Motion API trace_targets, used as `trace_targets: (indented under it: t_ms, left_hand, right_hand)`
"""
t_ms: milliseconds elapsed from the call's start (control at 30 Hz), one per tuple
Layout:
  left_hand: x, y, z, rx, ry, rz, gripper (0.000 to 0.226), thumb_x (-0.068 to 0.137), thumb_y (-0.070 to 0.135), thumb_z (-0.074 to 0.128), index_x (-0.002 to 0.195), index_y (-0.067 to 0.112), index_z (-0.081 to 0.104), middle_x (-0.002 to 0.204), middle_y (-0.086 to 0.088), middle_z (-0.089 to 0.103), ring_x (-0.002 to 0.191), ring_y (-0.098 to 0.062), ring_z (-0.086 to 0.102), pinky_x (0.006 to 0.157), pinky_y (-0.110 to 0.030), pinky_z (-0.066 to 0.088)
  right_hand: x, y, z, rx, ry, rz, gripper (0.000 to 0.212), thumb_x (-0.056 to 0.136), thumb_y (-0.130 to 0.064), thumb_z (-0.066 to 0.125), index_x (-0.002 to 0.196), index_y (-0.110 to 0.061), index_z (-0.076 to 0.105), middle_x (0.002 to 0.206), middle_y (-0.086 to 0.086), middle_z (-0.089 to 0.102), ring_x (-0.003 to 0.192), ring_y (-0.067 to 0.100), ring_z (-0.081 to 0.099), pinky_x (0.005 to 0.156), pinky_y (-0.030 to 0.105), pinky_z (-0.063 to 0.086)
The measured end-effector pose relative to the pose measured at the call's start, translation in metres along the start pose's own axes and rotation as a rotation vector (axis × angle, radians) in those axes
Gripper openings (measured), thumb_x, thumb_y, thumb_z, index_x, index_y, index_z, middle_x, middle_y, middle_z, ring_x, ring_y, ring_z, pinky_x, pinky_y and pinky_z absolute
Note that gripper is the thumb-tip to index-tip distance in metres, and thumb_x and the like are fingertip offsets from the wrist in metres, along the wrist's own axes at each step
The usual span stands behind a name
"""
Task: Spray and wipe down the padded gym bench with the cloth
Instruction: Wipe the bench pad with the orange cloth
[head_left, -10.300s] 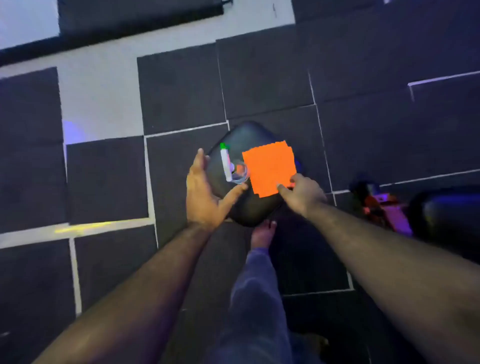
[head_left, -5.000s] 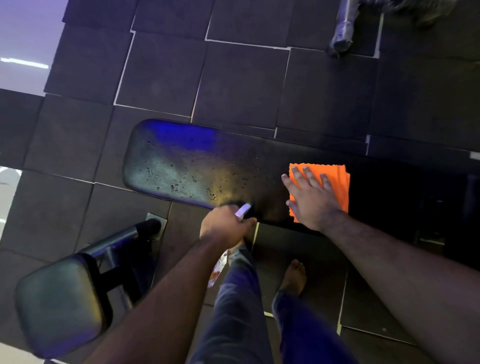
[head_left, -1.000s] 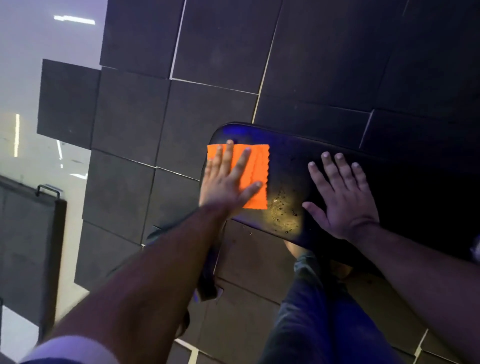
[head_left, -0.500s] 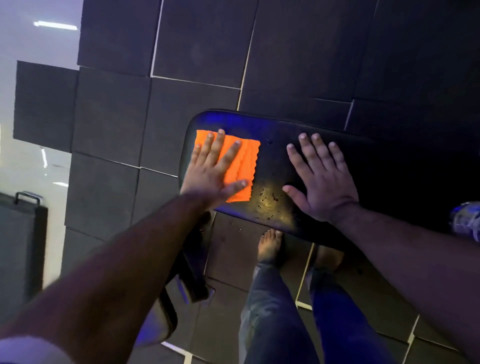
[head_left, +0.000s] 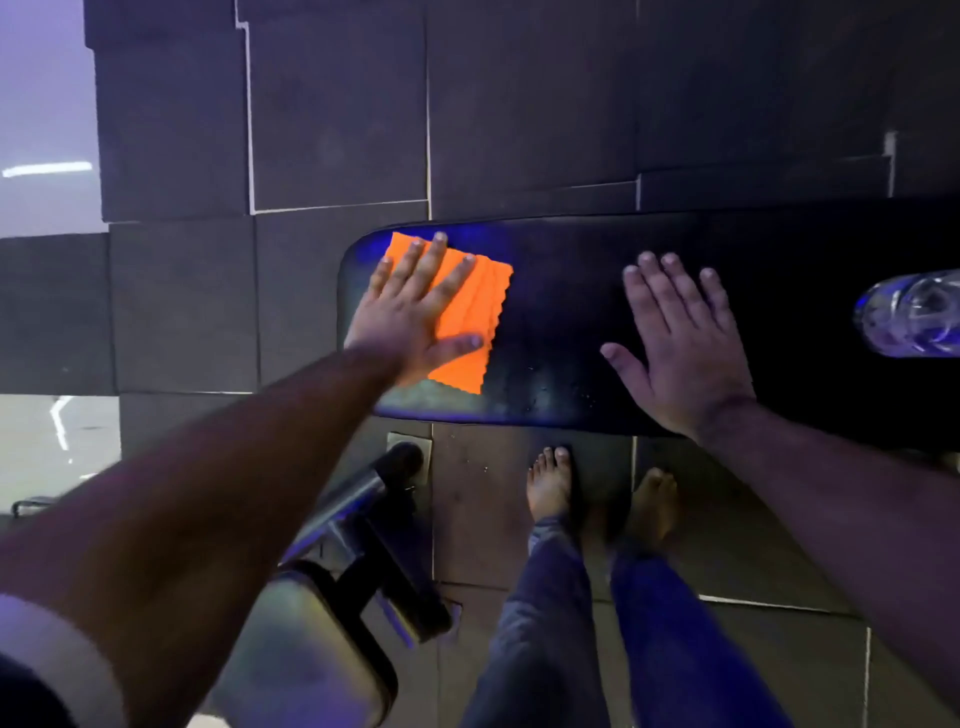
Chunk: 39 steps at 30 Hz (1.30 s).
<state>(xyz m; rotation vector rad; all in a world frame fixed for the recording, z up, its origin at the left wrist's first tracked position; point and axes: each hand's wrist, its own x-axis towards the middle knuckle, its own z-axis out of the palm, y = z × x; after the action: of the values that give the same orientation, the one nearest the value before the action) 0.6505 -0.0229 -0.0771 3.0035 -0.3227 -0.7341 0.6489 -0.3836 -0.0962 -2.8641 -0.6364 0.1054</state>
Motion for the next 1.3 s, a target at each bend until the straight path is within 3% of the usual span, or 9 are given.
trace_targets:
  t_ms: [100, 200, 367, 500, 733, 867, 1033, 1133, 1300]
  left_hand:
    - [0.032, 0.029, -0.006, -0.123, 0.047, -0.244, 0.104, 0.085, 0.101, 0.012, 0.171, 0.047, -0.008, 0.183, -0.001, -0.014, 0.169, -0.028, -0.013, 0.134, -0.056, -0.005]
    - [0.067, 0.090, -0.005, -0.216, 0.157, -0.315, 0.100, 0.089, 0.097, 0.018, 0.173, 0.044, 0.002, 0.184, -0.005, -0.007, 0.169, -0.032, -0.009, 0.133, -0.059, -0.006]
    - [0.010, 0.106, 0.035, -0.047, 0.246, 0.123, 0.098, 0.093, 0.094, 0.024, 0.174, 0.043, 0.001, 0.184, -0.009, 0.006, 0.168, -0.036, 0.009, 0.132, -0.065, 0.010]
    - [-0.030, 0.066, 0.049, 0.023, 0.194, 0.205, 0.100, 0.093, 0.095, 0.022, 0.174, 0.040, 0.004, 0.183, -0.010, 0.007, 0.168, -0.038, 0.013, 0.130, -0.066, 0.016]
    - [0.025, 0.161, 0.030, -0.230, 0.319, -0.402, 0.097, 0.093, 0.088, 0.036, 0.174, 0.039, 0.014, 0.184, -0.007, 0.003, 0.169, -0.033, 0.002, 0.132, -0.061, 0.000]
    - [-0.006, 0.191, 0.054, -0.147, 0.312, -0.080, 0.095, 0.095, 0.084, 0.044, 0.174, 0.040, 0.017, 0.184, -0.008, 0.004, 0.169, -0.035, 0.007, 0.132, -0.062, 0.002]
    - [-0.039, 0.112, 0.066, 0.119, 0.257, 0.252, 0.100, 0.091, 0.089, 0.043, 0.173, 0.042, 0.012, 0.182, -0.009, 0.018, 0.166, -0.035, 0.023, 0.129, -0.067, 0.015]
    - [-0.021, 0.108, 0.054, 0.091, 0.238, 0.099, 0.104, 0.088, 0.096, 0.032, 0.170, 0.047, -0.008, 0.184, -0.007, 0.008, 0.168, -0.032, 0.012, 0.131, -0.068, 0.011]
    - [0.006, 0.222, 0.046, -0.160, 0.288, -0.267, 0.102, 0.090, 0.091, 0.036, 0.174, 0.040, 0.010, 0.184, -0.010, 0.000, 0.169, -0.039, 0.001, 0.129, -0.067, 0.000]
  right_hand:
    - [-0.049, 0.009, 0.005, -0.060, -0.093, 0.128, 0.089, 0.103, -0.061, 0.035, 0.169, -0.006, 0.017, 0.177, 0.017, 0.015, 0.165, 0.035, 0.013, 0.132, 0.059, 0.010]
    - [-0.058, 0.025, 0.015, -0.089, -0.103, 0.154, 0.091, 0.100, -0.063, 0.034, 0.170, -0.009, 0.011, 0.179, 0.014, 0.008, 0.166, 0.035, 0.006, 0.132, 0.059, 0.006]
    - [-0.057, 0.029, 0.021, -0.096, -0.087, 0.129, 0.090, 0.102, -0.064, 0.029, 0.171, -0.013, 0.004, 0.180, 0.010, 0.001, 0.166, 0.030, -0.002, 0.133, 0.057, 0.003]
    - [-0.058, 0.028, 0.020, -0.092, -0.085, 0.134, 0.089, 0.102, -0.062, 0.030, 0.171, -0.012, 0.005, 0.180, 0.012, 0.002, 0.166, 0.032, 0.000, 0.132, 0.058, 0.005]
    - [-0.057, 0.028, 0.021, -0.086, -0.091, 0.123, 0.089, 0.102, -0.062, 0.027, 0.170, -0.010, 0.004, 0.179, 0.014, -0.001, 0.166, 0.033, -0.002, 0.132, 0.060, 0.004]
    - [-0.058, 0.032, 0.013, -0.040, -0.096, 0.100, 0.085, 0.104, -0.059, 0.024, 0.170, -0.008, 0.010, 0.179, 0.013, 0.004, 0.166, 0.032, 0.002, 0.132, 0.059, 0.005]
    - [-0.070, 0.041, 0.007, -0.007, -0.048, 0.047, 0.082, 0.108, -0.058, 0.027, 0.168, -0.003, 0.018, 0.178, 0.016, 0.014, 0.166, 0.032, 0.010, 0.134, 0.054, 0.006]
    - [-0.091, 0.044, 0.007, -0.038, 0.018, 0.064, 0.080, 0.110, -0.056, 0.033, 0.167, -0.001, 0.023, 0.176, 0.020, 0.019, 0.165, 0.034, 0.015, 0.134, 0.054, 0.012]
    - [-0.127, 0.056, 0.005, -0.104, 0.016, 0.162, 0.081, 0.108, -0.054, 0.038, 0.167, -0.001, 0.022, 0.176, 0.021, 0.017, 0.164, 0.036, 0.015, 0.131, 0.060, 0.017]
